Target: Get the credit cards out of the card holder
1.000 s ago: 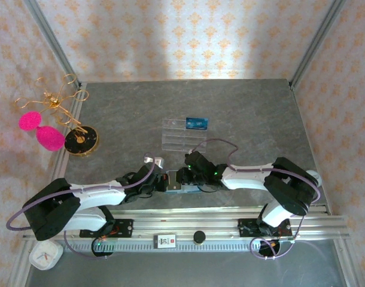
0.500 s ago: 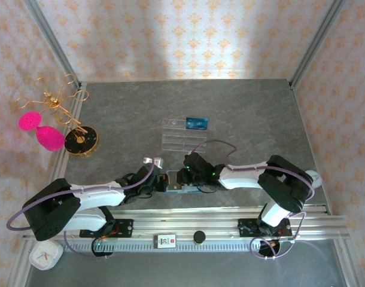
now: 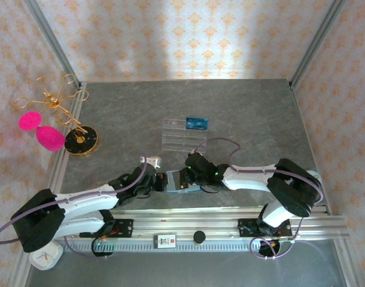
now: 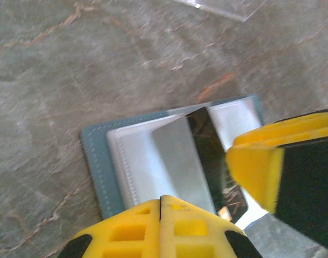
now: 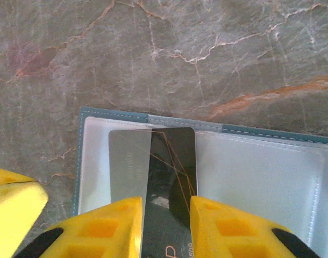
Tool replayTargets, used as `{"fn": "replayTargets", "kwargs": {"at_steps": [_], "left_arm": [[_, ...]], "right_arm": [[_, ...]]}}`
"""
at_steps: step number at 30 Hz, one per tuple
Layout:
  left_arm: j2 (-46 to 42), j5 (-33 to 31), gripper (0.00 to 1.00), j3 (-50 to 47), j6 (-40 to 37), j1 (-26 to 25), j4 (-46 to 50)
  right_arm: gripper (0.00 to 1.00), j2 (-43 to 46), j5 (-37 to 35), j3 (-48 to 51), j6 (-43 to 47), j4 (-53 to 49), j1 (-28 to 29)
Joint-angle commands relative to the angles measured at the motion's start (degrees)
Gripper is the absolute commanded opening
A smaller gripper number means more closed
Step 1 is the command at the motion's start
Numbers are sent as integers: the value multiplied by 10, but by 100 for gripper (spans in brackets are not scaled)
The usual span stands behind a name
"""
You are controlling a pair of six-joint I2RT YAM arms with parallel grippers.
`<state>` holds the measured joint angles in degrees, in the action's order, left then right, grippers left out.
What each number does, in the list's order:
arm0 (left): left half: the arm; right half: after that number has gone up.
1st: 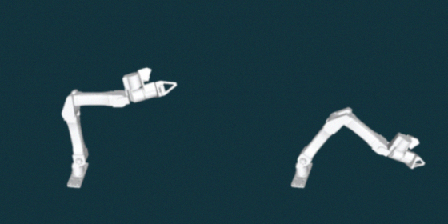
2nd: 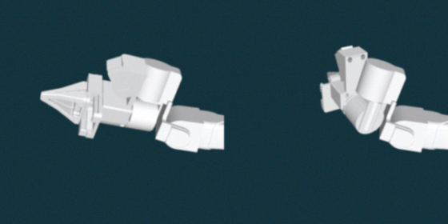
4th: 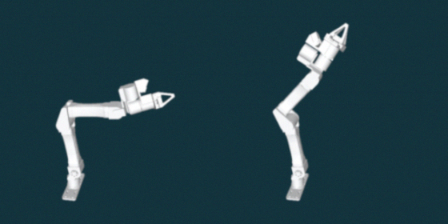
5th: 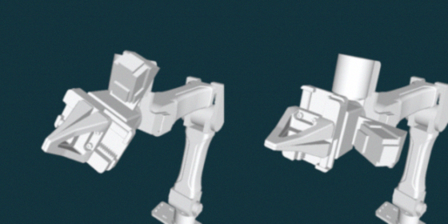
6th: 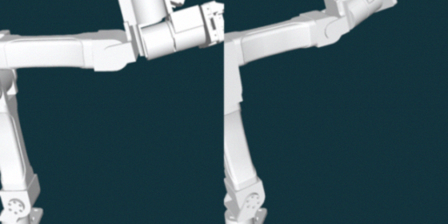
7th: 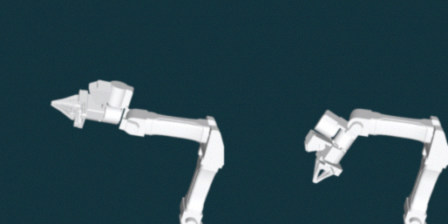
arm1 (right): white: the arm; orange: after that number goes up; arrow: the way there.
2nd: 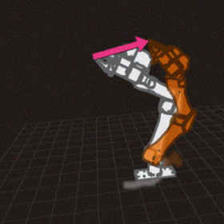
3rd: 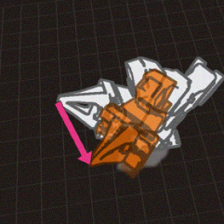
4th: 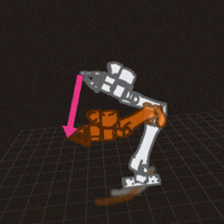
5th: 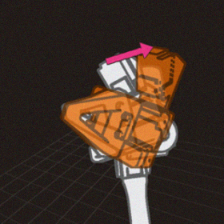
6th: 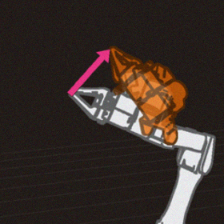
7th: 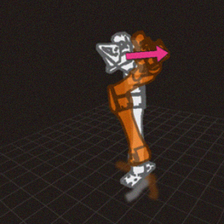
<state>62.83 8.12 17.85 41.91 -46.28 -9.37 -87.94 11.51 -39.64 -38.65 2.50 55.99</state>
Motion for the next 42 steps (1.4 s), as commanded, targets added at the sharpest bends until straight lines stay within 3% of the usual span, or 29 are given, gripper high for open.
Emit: {"fn": "replayTargets", "kwargs": {"at_steps": [1, 8, 35, 39, 42], "left_arm": [[13, -7, 0, 30, -10, -12, 5], [95, 2, 0, 51, -17, -27, -42], [161, -5, 0, 31, -4, -28, -45], [160, 0, 0, 24, 0, -31, -48], [163, 1, 0, 24, 4, -35, -49]], "right_arm": [[29, 8, -16, -16, 16, -27, -1], [31, 5, 21, -18, 52, -39, -16], [31, -36, 86, 2, 67, 5, -36], [26, -29, 99, 9, 60, 26, -36], [12, -28, 93, 10, 55, 24, -39]]}}
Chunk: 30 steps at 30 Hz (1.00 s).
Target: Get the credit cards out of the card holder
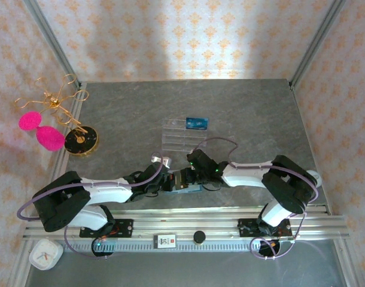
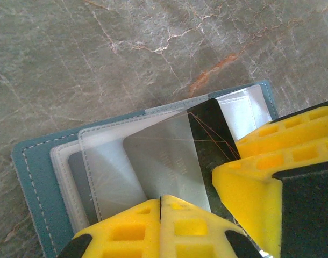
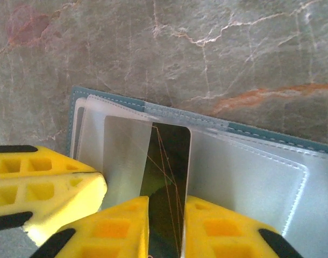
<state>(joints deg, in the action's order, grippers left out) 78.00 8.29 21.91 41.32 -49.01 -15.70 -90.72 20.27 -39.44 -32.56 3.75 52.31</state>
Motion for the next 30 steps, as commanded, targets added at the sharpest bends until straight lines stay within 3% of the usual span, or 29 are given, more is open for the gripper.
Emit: {"fn": "replayTargets", "kwargs": {"at_steps": [1, 3, 15, 22, 26, 30], "left_arm": [[9, -1, 0, -18, 11, -8, 14], [4, -2, 0, -22, 13, -8, 11], [-16, 15, 0, -17, 22, -8, -6], [-102, 14, 0, 2, 24, -8, -16], [-202, 14, 20, -20, 16, 15, -58], [-275, 75, 41, -66, 37, 75, -161]], "right_arm": [[6, 1, 0, 12, -9, 9, -7], [0, 10, -6, 27, -18, 10, -19], [0, 132, -14, 83, -10, -22, -70], [0, 221, -18, 53, 42, -26, -80], [0, 259, -1, 47, 40, 18, -101], [0, 284, 4, 60, 2, 123, -103]]}}
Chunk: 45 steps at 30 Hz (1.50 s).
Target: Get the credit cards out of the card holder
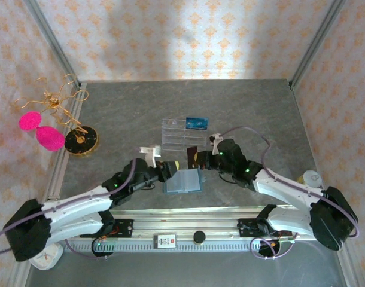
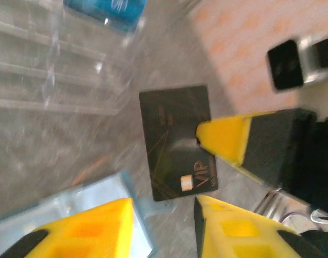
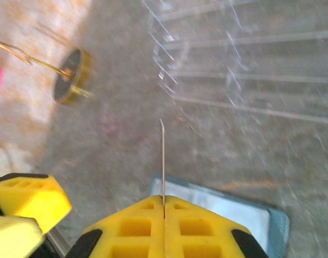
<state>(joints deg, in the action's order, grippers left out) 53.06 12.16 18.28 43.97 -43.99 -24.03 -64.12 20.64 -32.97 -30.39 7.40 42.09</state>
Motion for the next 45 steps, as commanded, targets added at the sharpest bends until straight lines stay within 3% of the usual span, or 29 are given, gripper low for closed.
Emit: {"fn": "replayTargets", "kwargs": {"at_steps": [1, 4, 7, 14, 17, 21, 26, 33, 45], "left_arm": [[-40, 43, 43, -41, 17, 30, -110], [-70, 41, 54, -72, 35, 30, -204], [-84, 8, 61, -87, 46, 30, -239], [-89, -40, 74, -122, 78, 30, -375], [-73, -3, 73, -81, 67, 30, -350], [-29, 27, 72, -65, 79, 30, -431], [24, 62, 59, -44, 96, 31, -512], [28, 59, 48, -52, 111, 30, -552], [24, 54, 40, -26, 90, 30, -512]], "right_arm": [[0, 25, 1, 5, -37, 126, -1], [0, 43, -2, 36, -98, 251, -1], [0, 44, -15, 41, -136, 329, 0], [0, 32, -30, 44, -197, 437, 14], [0, 29, -47, 38, -200, 460, 30], [0, 16, -77, 17, -188, 473, 64], [0, -5, -107, -6, -178, 478, 93], [0, -18, -137, -17, -175, 482, 109], [0, -51, -83, -44, -167, 467, 115]]}}
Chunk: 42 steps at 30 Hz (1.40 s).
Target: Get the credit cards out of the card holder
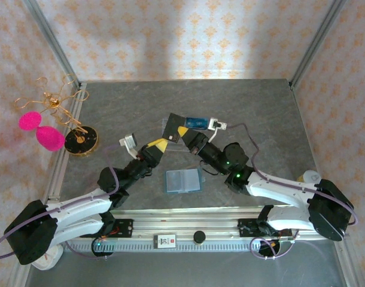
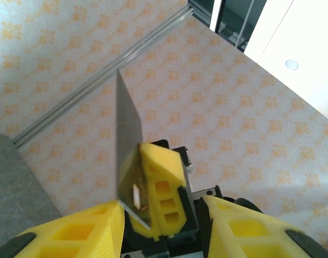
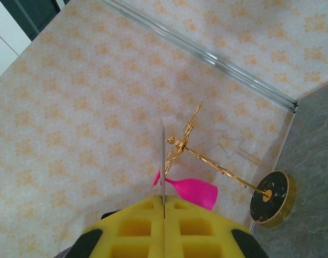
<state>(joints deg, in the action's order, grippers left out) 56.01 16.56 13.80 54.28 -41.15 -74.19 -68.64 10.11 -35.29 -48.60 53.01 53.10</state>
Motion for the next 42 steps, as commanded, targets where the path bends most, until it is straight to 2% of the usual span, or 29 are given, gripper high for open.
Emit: {"fn": "replayTargets", "kwargs": {"at_steps": [1, 4, 8, 11, 14, 16, 17, 19, 20, 22, 28, 32, 34, 37, 42], "left_arm": [[-7, 9, 40, 21, -17, 2, -5], [-8, 7, 38, 31, -26, 2, 16], [-9, 2, 22, 34, -29, 2, 31], [-15, 0, 21, 47, -39, 3, 70], [-23, 9, 4, 75, -67, 4, 138], [-29, 14, 0, 95, -89, 6, 190], [-32, 24, 0, 106, -103, 9, 215], [-41, 31, 0, 129, -132, 16, 283], [-45, 38, 0, 139, -147, 22, 313], [-45, 61, 0, 166, -180, 30, 375], [24, 115, 0, 311, -373, 33, 643], [74, 130, 0, 416, -570, 34, 808], [95, 122, 0, 445, -646, 37, 848], [126, 160, 0, 479, -735, 55, 877], [209, 231, 0, 543, -825, 107, 913]], "right_arm": [[0, -8, 28, -21, 14, 11, 6], [0, -12, 42, -17, 11, 15, 7], [0, -2, 36, -14, 19, -11, 8], [0, -5, 60, -26, 28, -53, 8], [0, 4, 87, -30, 51, -104, 8], [0, 14, 95, -35, 72, -157, 8], [1, 32, 91, -35, 82, -188, 5], [16, 69, 84, -32, 103, -253, -12], [21, 94, 79, -26, 110, -287, -29], [21, 150, 78, -16, 128, -358, -70], [18, 281, 72, 9, 166, -515, -173], [16, 302, 108, 30, 177, -535, -217], [16, 305, 120, 39, 178, -535, -234], [15, 304, 137, 44, 176, -537, -263], [14, 286, 164, 37, 177, -543, -312]]}}
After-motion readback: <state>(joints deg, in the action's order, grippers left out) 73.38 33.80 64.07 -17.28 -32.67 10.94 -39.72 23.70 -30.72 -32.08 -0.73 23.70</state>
